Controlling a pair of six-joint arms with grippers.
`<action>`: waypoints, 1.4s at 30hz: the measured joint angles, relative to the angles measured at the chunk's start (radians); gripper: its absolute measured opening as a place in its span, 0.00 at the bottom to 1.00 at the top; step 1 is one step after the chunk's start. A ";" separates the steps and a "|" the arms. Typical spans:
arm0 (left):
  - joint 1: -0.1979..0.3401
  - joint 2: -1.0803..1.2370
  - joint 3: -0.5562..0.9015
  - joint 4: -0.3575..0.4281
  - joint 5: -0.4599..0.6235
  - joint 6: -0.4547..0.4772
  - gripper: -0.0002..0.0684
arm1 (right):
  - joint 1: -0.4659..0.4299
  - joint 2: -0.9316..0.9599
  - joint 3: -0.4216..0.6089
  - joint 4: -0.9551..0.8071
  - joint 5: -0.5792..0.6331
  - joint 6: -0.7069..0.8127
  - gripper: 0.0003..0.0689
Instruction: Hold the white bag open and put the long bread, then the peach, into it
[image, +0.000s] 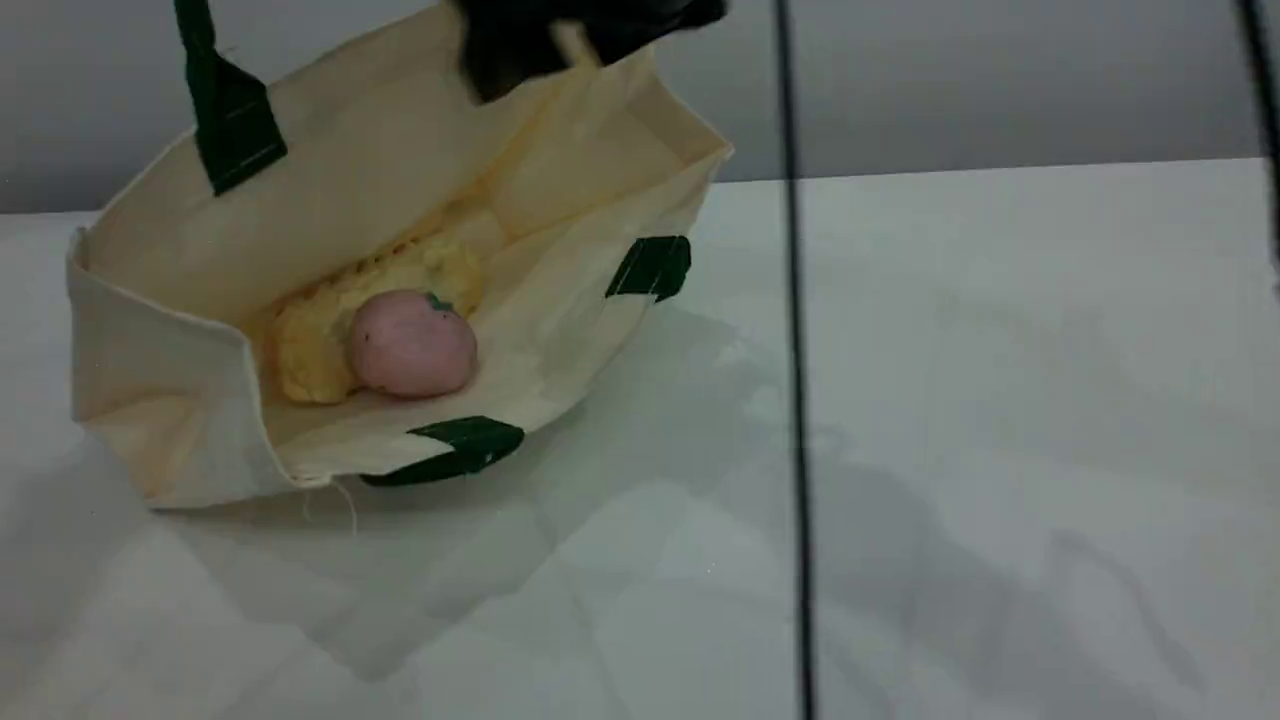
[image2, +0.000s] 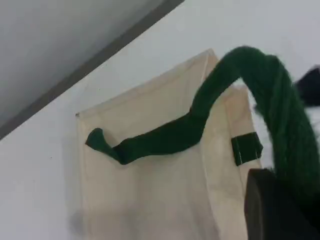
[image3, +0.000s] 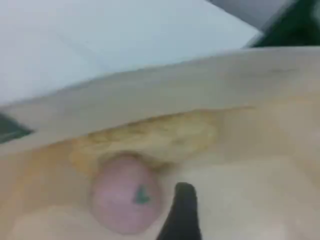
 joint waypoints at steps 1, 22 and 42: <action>0.000 0.000 0.000 0.000 0.000 0.000 0.13 | -0.021 -0.015 0.000 0.000 0.011 0.000 0.86; 0.000 0.000 0.000 -0.016 -0.004 -0.004 0.42 | -0.366 -0.206 0.000 -0.020 0.116 0.001 0.86; 0.002 -0.085 0.000 0.194 0.001 -0.233 0.76 | -0.368 -0.520 0.000 -0.206 0.364 0.092 0.86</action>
